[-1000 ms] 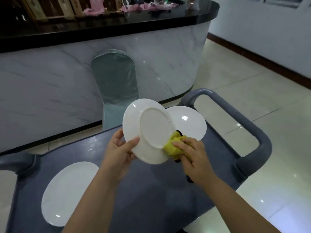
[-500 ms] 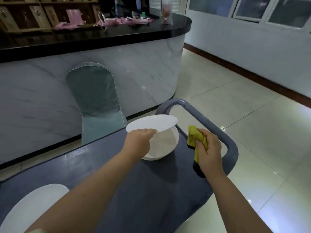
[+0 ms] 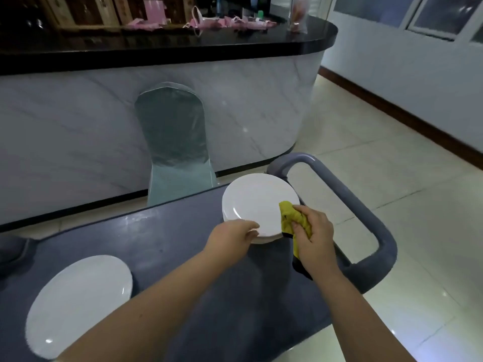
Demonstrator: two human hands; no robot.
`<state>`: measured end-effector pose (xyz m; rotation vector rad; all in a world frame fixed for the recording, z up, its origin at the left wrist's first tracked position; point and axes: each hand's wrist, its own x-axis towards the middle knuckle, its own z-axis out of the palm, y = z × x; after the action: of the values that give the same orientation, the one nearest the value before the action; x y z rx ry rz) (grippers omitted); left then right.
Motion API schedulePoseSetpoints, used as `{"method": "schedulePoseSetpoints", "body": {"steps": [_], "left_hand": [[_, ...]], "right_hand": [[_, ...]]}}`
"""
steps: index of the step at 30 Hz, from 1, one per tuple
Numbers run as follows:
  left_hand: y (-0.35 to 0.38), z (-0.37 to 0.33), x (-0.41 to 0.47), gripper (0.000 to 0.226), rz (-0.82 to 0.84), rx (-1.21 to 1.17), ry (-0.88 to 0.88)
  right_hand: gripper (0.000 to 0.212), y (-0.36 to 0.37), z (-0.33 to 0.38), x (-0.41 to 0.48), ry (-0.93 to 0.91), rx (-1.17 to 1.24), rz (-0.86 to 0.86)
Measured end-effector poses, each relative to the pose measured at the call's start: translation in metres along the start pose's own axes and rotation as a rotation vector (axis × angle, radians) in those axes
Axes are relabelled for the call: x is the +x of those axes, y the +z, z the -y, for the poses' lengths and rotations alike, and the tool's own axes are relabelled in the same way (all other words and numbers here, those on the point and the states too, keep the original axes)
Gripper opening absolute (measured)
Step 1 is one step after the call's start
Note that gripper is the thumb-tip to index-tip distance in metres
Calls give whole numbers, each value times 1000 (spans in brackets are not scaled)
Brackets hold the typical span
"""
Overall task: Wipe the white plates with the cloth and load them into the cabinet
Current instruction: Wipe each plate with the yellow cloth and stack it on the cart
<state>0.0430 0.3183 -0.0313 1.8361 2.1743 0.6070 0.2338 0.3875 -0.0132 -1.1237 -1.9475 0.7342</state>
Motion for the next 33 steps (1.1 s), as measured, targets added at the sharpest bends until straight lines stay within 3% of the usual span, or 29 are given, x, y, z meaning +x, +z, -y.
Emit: {"method": "schedulePoseSetpoints", "body": {"steps": [6,11,14,16,18,20,23,28,33], "left_hand": [[-41,82,-81,6,-402,-472,-518],[-43,167,-212,19,-693,-661,-1195],[-41,192,-277,35,-906,-786,-1454],[-38,205,-301,38,-849,-786,-1524],[-35,215,-308,34,-632,-734,-1525],[-36,219,-303,44,-414,-566,-1454],[-41,225,-296,49,-270,-328,-1407],[-44,237,-299,49,-204,-497,-1441],[-38,240,-305,42,-423,-824,-1490]], "right_hand": [[40,87,71,-7,-261,12,298],[42,173,107,-48,-357,88,563],[37,213,111,-76,-298,115,659],[39,231,110,-91,-268,133,705],[41,243,110,-102,-245,157,732],[40,250,111,-110,-223,171,752],[44,253,112,-116,-217,171,751],[47,252,110,-123,-174,150,727],[50,258,110,-126,-142,156,713]]}}
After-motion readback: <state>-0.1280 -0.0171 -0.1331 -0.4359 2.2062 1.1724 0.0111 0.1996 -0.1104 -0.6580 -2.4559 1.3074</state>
